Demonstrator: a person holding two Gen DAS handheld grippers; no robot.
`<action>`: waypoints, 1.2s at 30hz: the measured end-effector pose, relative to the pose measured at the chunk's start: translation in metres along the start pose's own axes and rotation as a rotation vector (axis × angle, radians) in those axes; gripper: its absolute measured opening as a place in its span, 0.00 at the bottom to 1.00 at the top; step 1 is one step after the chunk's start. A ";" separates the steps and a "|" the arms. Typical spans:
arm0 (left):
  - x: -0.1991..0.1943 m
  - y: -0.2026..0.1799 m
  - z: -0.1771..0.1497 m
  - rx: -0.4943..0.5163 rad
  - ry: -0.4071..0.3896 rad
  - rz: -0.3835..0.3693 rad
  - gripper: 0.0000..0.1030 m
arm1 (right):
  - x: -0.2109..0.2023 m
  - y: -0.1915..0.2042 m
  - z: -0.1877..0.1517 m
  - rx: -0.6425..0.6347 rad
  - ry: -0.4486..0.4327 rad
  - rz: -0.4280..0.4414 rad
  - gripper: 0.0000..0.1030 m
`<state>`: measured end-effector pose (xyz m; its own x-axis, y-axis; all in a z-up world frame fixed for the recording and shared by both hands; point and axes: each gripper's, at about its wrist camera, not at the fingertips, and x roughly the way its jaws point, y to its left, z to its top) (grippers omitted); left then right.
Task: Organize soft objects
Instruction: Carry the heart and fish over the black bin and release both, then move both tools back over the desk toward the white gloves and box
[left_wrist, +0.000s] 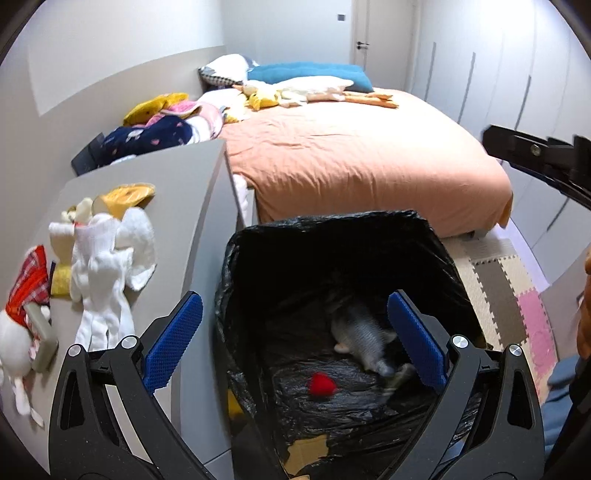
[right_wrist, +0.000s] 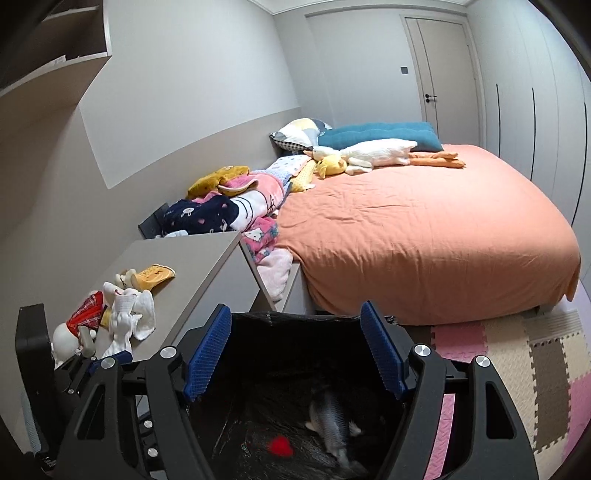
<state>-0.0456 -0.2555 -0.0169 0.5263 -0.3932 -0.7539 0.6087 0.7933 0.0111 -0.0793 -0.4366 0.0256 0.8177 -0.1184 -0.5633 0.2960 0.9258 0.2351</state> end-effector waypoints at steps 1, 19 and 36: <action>0.000 0.004 -0.001 -0.012 0.003 -0.001 0.94 | 0.001 0.001 0.000 0.001 0.003 0.005 0.71; -0.010 0.059 -0.015 -0.101 0.011 0.064 0.94 | 0.030 0.048 -0.008 -0.065 0.072 0.086 0.71; -0.020 0.124 -0.027 -0.172 0.008 0.161 0.94 | 0.067 0.108 -0.017 -0.131 0.141 0.179 0.71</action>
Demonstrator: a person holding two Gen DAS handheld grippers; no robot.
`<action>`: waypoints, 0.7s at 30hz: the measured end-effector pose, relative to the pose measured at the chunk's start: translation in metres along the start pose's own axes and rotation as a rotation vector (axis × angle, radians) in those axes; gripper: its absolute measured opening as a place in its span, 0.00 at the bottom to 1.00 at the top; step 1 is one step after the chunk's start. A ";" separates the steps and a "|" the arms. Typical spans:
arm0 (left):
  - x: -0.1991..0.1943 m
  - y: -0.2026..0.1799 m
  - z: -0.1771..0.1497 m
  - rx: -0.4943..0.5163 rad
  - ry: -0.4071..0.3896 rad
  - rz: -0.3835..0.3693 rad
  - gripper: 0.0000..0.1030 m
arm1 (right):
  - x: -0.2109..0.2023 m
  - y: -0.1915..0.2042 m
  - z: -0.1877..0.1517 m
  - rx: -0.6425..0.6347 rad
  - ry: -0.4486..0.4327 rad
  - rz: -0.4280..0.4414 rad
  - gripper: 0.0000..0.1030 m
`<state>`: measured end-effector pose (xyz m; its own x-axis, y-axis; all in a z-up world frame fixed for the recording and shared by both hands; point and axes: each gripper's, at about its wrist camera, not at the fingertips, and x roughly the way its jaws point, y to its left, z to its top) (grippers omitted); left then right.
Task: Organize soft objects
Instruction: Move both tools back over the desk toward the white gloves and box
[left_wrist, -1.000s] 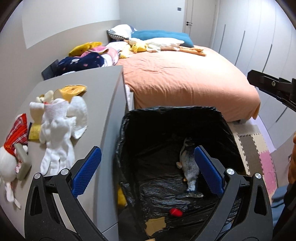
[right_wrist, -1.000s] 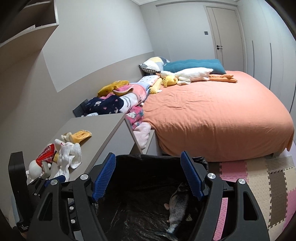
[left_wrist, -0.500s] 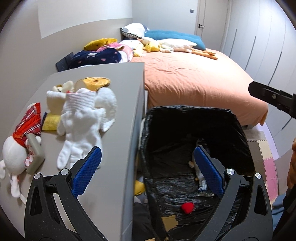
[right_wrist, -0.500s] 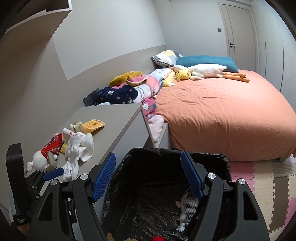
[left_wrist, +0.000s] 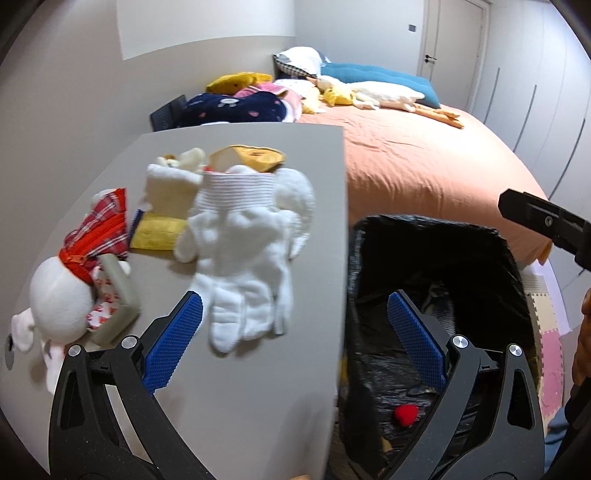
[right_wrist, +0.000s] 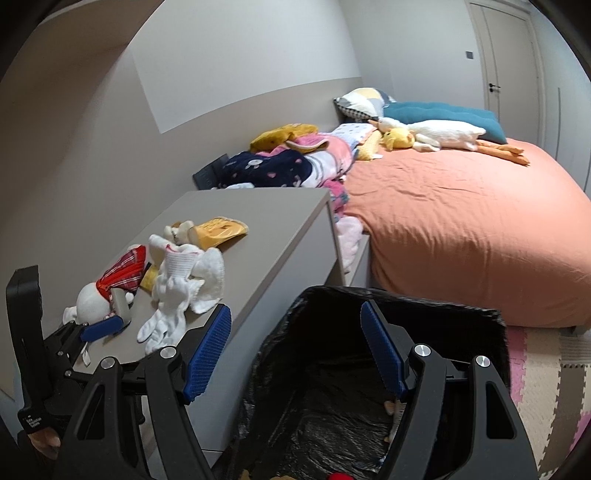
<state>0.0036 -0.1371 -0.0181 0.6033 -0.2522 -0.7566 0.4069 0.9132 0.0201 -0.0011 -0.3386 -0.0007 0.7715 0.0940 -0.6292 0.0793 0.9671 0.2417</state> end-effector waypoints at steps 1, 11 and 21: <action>0.000 0.006 0.000 -0.007 0.000 0.008 0.94 | 0.003 0.003 0.000 -0.003 0.005 0.010 0.71; 0.007 0.055 -0.003 -0.075 0.000 0.066 0.94 | 0.034 0.032 0.001 -0.040 0.049 0.070 0.71; 0.023 0.101 -0.003 -0.072 0.024 0.142 0.94 | 0.054 0.056 0.004 -0.057 0.071 0.129 0.71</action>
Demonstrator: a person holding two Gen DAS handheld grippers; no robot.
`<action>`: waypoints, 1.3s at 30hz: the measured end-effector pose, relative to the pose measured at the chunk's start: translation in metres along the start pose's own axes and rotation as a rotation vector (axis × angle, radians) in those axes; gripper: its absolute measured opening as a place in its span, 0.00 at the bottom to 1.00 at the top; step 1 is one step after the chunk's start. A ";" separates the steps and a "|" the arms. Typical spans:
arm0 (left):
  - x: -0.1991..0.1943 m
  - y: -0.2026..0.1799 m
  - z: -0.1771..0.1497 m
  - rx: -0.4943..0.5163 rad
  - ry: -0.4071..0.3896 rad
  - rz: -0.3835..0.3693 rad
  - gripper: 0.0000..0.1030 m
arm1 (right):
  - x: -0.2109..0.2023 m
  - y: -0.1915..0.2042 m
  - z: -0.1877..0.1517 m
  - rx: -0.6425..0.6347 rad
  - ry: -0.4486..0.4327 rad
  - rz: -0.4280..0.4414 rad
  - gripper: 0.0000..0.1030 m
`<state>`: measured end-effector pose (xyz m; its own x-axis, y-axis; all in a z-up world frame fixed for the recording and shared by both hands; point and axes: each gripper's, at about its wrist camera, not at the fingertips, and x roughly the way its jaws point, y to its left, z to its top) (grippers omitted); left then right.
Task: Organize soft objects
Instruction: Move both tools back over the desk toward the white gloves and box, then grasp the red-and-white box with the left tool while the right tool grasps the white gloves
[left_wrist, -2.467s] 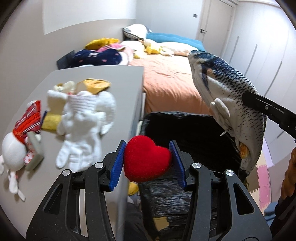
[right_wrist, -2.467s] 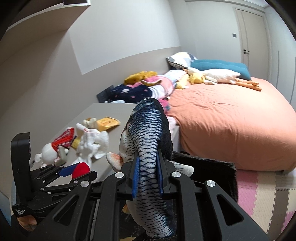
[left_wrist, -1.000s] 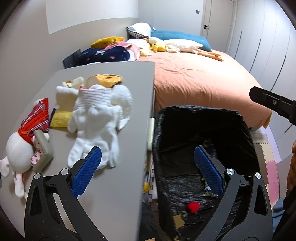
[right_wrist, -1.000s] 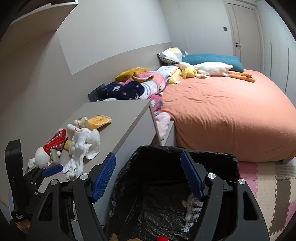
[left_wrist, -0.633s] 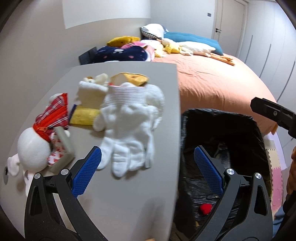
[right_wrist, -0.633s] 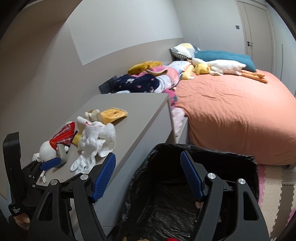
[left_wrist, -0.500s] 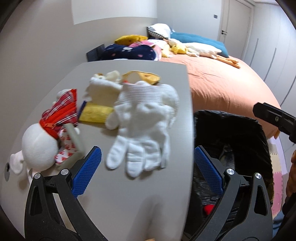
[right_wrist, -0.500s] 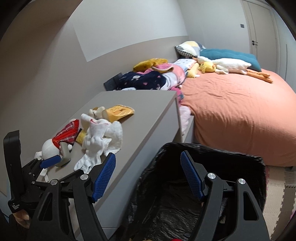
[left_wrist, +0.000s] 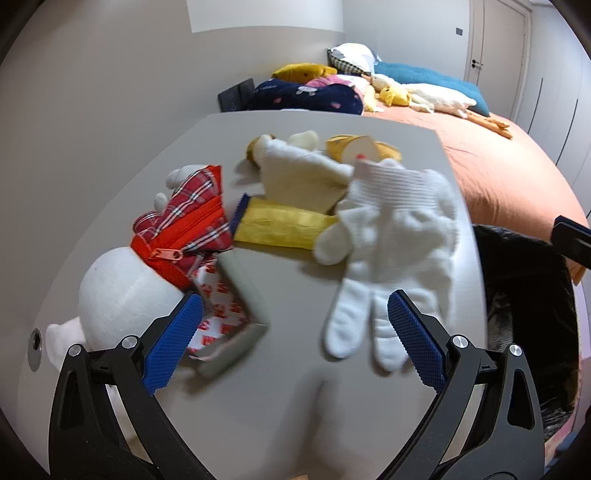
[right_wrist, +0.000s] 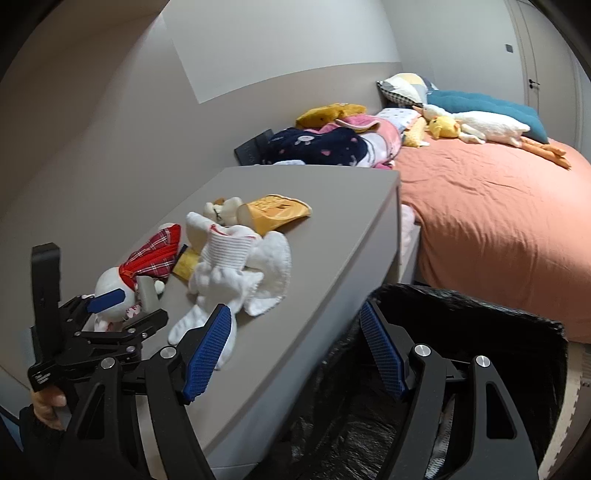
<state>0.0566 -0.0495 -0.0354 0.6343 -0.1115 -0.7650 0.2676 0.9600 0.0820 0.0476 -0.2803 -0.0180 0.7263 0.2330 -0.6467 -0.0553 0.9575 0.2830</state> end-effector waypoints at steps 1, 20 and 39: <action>0.003 0.003 0.000 -0.001 0.007 -0.005 0.94 | 0.002 0.002 0.001 -0.003 0.002 0.004 0.71; 0.028 0.041 -0.002 -0.033 0.021 0.001 0.67 | 0.058 0.064 0.009 -0.108 0.072 0.148 0.66; 0.028 0.056 -0.002 -0.023 0.024 -0.045 0.75 | 0.107 0.080 0.010 -0.207 0.142 0.013 0.05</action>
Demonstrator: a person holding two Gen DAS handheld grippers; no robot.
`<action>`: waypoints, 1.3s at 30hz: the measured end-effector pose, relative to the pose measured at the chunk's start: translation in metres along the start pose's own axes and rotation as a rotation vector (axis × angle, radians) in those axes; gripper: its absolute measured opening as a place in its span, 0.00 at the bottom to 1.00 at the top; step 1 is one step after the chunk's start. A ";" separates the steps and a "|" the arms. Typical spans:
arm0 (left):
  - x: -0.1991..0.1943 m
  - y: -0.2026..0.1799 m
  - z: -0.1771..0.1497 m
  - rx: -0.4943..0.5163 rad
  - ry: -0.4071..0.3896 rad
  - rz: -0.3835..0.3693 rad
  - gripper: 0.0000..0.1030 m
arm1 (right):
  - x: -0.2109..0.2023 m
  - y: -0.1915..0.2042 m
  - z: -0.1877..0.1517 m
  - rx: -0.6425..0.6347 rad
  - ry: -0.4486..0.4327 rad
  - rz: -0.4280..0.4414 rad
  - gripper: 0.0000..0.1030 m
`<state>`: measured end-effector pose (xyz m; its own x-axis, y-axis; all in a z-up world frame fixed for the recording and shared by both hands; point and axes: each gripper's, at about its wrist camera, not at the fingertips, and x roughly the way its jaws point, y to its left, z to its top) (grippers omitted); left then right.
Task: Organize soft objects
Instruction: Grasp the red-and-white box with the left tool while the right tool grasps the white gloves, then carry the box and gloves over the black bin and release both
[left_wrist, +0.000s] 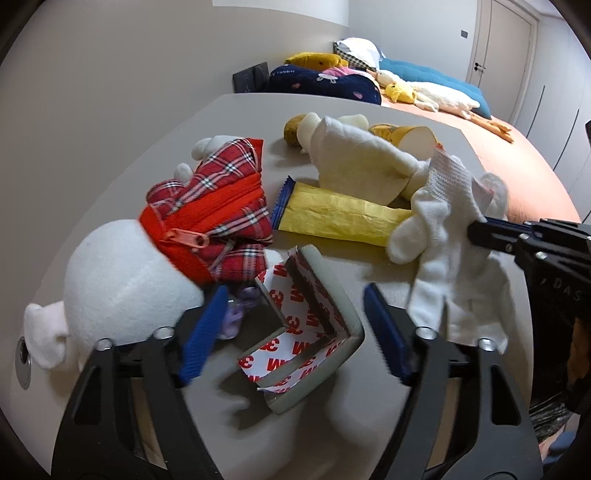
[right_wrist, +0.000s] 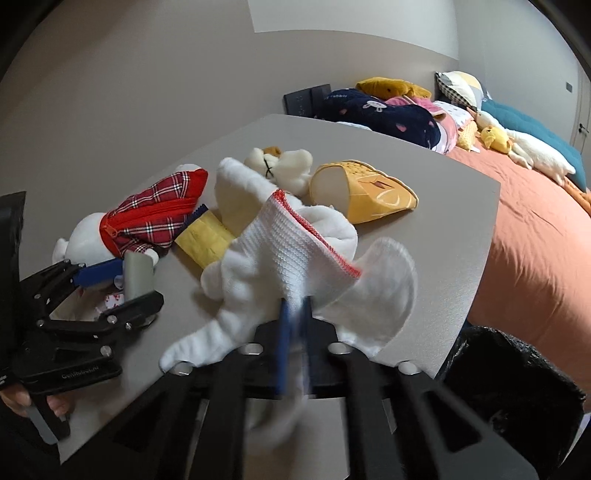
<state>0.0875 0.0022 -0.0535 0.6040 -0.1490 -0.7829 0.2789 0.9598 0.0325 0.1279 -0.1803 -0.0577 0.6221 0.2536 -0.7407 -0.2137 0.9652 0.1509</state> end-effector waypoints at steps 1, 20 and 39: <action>0.001 0.000 0.000 0.002 -0.001 0.012 0.75 | -0.004 0.000 0.000 0.006 -0.015 0.020 0.05; -0.036 -0.006 -0.005 -0.026 -0.064 0.036 0.42 | -0.087 -0.010 0.006 0.076 -0.184 0.137 0.05; -0.081 -0.078 0.000 0.046 -0.137 -0.033 0.42 | -0.156 -0.046 -0.027 0.138 -0.267 0.072 0.05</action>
<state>0.0166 -0.0603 0.0072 0.6893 -0.2146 -0.6920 0.3324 0.9423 0.0389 0.0207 -0.2662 0.0335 0.7887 0.3116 -0.5300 -0.1714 0.9393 0.2972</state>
